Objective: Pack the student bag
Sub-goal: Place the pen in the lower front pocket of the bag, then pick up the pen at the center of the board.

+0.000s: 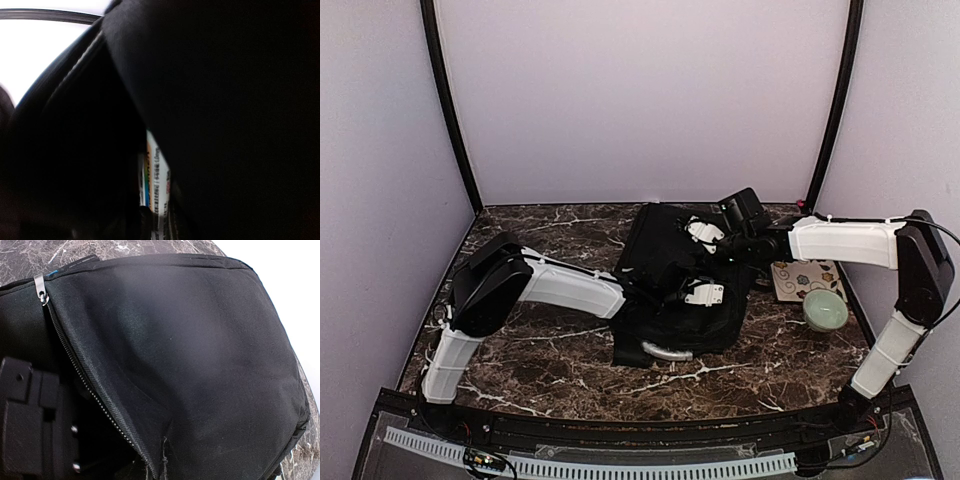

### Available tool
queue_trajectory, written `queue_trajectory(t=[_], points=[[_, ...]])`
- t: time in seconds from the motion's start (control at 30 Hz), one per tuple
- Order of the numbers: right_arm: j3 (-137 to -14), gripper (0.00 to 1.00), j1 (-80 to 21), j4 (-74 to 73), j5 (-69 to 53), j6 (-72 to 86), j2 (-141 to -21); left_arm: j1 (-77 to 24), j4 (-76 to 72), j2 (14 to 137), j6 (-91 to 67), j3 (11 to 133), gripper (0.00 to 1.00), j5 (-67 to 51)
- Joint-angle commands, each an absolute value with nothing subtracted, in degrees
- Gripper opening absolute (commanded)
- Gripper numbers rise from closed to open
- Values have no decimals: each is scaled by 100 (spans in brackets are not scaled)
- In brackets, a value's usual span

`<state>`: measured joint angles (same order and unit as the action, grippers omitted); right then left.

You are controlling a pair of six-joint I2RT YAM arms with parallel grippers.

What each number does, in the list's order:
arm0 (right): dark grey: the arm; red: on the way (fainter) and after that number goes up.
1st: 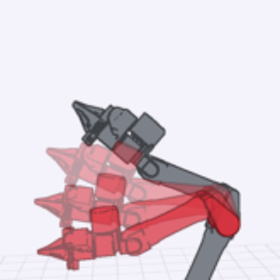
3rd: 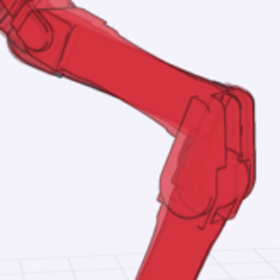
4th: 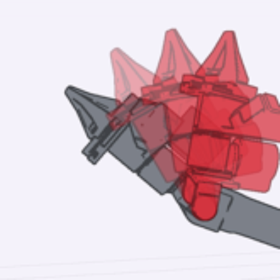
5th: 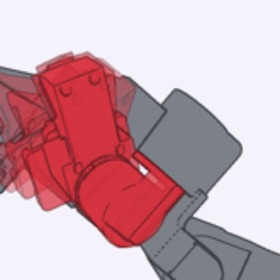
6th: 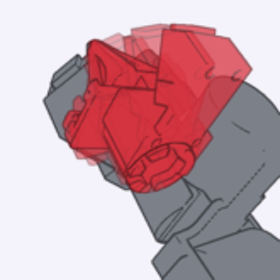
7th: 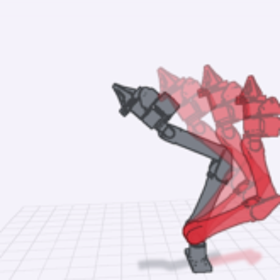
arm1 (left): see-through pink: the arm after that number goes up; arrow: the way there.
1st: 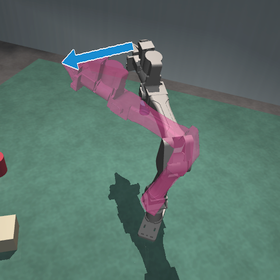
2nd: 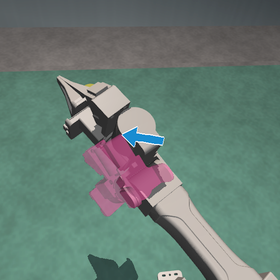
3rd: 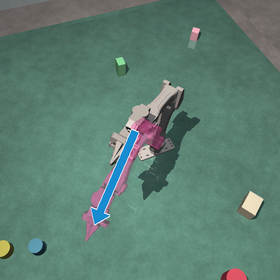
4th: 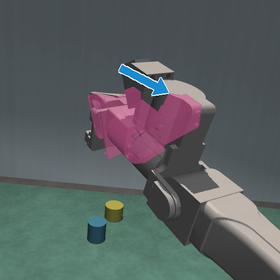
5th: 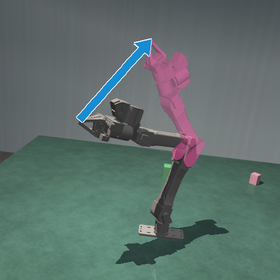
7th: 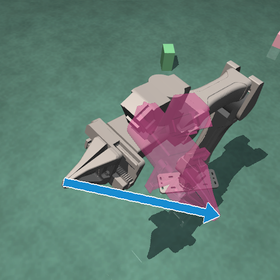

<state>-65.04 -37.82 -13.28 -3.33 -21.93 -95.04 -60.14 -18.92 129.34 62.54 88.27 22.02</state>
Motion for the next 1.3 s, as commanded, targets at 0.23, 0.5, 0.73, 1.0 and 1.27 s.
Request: queue_trajectory(t=[0.23, 0.5, 0.73, 1.0, 1.27], points=[[-6694, 0, -3854, -1202, -861, -2074, -9467, -5984, -2035, 13457, 6378, 9422, 36, 2878], [-6688, 0, -3845, -1182, -778, -2099, -9469, -6265, -1811, 12255, 6134, 8627, 49, 2465], [-6685, 0, -3841, -1188, -748, -2110, -9448, -6612, -816, 11169, 5541, 7937, 52, 2252], [-6642, 0, -3821, -1123, -764, -2146, -9436, -6790, 612, 9539, 3791, 7416, 50, 1631], [-6644, 0, -3818, -1143, -816, -2133, -9448, -6044, 1577, 8880, 2093, 7375, 51, 1492]])
